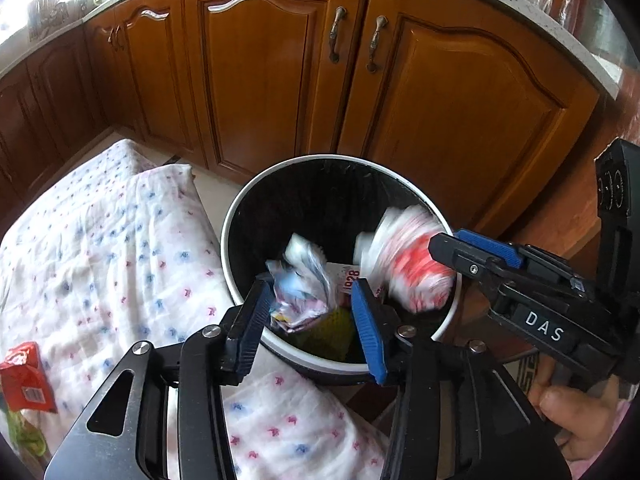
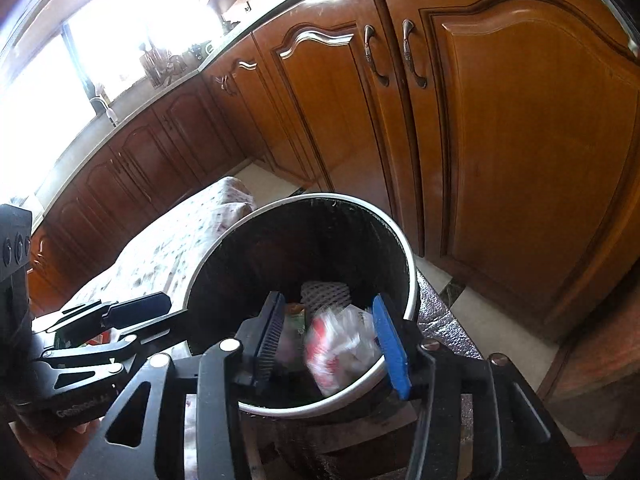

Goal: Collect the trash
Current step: 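Carry both wrappers over the black bin and open both grippers, then move both open tools back over the remaining wrappers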

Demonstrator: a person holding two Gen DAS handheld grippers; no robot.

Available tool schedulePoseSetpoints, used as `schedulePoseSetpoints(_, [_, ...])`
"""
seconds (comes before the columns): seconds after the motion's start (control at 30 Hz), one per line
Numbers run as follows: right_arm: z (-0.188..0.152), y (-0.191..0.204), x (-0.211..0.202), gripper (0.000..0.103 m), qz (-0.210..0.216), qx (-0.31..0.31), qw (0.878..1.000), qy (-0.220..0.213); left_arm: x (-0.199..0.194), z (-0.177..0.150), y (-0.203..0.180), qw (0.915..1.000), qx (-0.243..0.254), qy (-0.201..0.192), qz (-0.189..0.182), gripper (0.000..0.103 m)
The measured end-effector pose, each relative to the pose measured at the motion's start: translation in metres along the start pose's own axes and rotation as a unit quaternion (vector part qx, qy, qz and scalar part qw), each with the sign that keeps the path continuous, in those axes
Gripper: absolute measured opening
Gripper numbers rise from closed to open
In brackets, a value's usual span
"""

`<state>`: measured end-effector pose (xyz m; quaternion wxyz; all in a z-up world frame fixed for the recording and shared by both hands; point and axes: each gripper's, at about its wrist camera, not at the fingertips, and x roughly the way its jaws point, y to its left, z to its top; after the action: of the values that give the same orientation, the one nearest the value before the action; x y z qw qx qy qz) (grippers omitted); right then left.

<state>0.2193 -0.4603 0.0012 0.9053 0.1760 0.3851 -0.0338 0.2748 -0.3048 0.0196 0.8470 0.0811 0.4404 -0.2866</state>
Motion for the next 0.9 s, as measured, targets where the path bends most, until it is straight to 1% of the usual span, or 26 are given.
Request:
schedulePoseSetpoints(0.03, [0.0, 0.0, -0.001, 0.049, 0.002, 0.001, 1.0, -0.002, 0.0, 0.0, 0.0, 1.0, -0.002, 0.0, 0.0, 0.046])
schedulePoseSetpoints(0.27, [-0.012, 0.002, -0.016, 0.049, 0.016, 0.008, 1.0, -0.016, -0.014, -0.009, 0.008, 0.9999, -0.007, -0.012, 0.005, 0.047])
schedulePoseSetpoints(0.4, [-0.022, 0.012, -0.028, 0.049, 0.029, 0.007, 0.999, -0.028, -0.028, -0.025, 0.017, 0.9994, -0.025, -0.02, 0.011, 0.047])
schedulePoseSetpoints(0.6, [-0.043, 0.032, -0.039, 0.057, 0.05, 0.014, 0.998, -0.045, -0.057, -0.049, 0.035, 0.9974, -0.053, -0.044, 0.024, 0.048])
schedulePoseSetpoints(0.7, [-0.055, 0.043, -0.043, 0.059, 0.064, 0.015, 0.997, -0.044, -0.073, -0.062, 0.048, 0.9959, -0.066, -0.052, 0.032, 0.048])
schedulePoseSetpoints(0.77, [-0.063, 0.051, -0.045, 0.064, 0.07, 0.014, 0.997, -0.041, -0.082, -0.07, 0.057, 0.9949, -0.074, -0.058, 0.039, 0.048])
schedulePoseSetpoints(0.9, [-0.076, 0.071, -0.048, 0.067, 0.087, 0.008, 0.996, -0.037, -0.099, -0.093, 0.078, 0.9917, -0.097, -0.065, 0.053, 0.049])
